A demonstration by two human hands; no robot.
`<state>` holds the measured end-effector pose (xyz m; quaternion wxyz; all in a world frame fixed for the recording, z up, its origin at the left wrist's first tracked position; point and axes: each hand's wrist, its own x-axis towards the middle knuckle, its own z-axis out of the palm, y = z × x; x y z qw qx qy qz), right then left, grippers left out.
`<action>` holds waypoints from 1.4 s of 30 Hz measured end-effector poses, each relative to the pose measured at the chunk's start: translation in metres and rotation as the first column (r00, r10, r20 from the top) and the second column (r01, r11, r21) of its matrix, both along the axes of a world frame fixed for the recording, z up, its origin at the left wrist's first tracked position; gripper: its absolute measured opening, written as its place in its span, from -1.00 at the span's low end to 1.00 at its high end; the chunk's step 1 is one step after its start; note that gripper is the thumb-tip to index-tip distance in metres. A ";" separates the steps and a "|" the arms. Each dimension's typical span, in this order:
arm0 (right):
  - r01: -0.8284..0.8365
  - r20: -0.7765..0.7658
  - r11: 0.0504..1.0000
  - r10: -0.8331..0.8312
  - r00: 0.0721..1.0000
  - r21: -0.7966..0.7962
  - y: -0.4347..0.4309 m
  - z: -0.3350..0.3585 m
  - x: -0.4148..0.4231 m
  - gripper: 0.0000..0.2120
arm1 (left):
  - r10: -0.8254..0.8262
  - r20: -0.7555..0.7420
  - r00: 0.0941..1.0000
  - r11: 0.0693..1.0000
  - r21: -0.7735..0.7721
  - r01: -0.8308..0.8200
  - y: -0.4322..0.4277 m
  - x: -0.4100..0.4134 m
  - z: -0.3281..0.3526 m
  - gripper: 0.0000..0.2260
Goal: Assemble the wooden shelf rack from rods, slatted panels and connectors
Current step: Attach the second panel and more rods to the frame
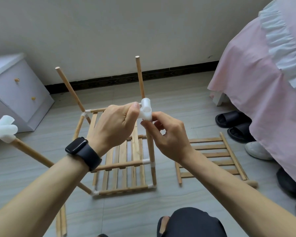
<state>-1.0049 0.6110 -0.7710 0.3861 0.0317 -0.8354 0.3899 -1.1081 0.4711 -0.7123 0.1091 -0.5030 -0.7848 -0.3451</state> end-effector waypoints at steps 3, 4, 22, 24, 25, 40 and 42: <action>-0.056 0.212 0.942 0.131 0.968 -0.330 -0.004 0.017 0.004 -0.57 | 0.015 0.089 0.996 0.999 -0.041 -0.011 0.001 0.001 0.000 -0.52; -0.080 0.232 0.871 0.216 0.948 -0.485 -0.007 0.023 0.004 -0.45 | 0.014 0.155 0.988 0.999 -0.043 -0.007 0.002 0.002 -0.001 -0.46; -0.095 0.140 0.744 0.247 0.959 -0.661 -0.028 0.026 -0.016 -0.75 | -0.036 0.088 0.995 0.996 0.087 0.029 0.011 0.006 -0.017 -0.57; -0.072 0.146 0.743 0.224 0.964 -0.666 -0.027 0.028 -0.012 -0.75 | -0.049 0.115 0.992 0.997 0.066 0.042 0.015 0.008 -0.017 -0.57; -0.057 0.151 0.742 0.211 0.966 -0.669 -0.026 0.029 -0.010 -0.74 | -0.048 0.121 0.992 0.998 0.050 0.043 0.016 0.009 -0.015 -0.57; -0.061 0.134 0.645 0.249 0.959 -0.762 -0.041 0.022 -0.009 -0.34 | 0.337 -0.091 0.937 0.941 -0.002 -0.338 -0.096 -0.008 0.015 -0.86; -0.060 0.115 0.661 0.218 0.969 -0.748 -0.049 0.022 -0.012 -0.37 | 0.452 -0.202 0.869 0.892 0.090 -0.443 -0.129 -0.017 0.018 -0.88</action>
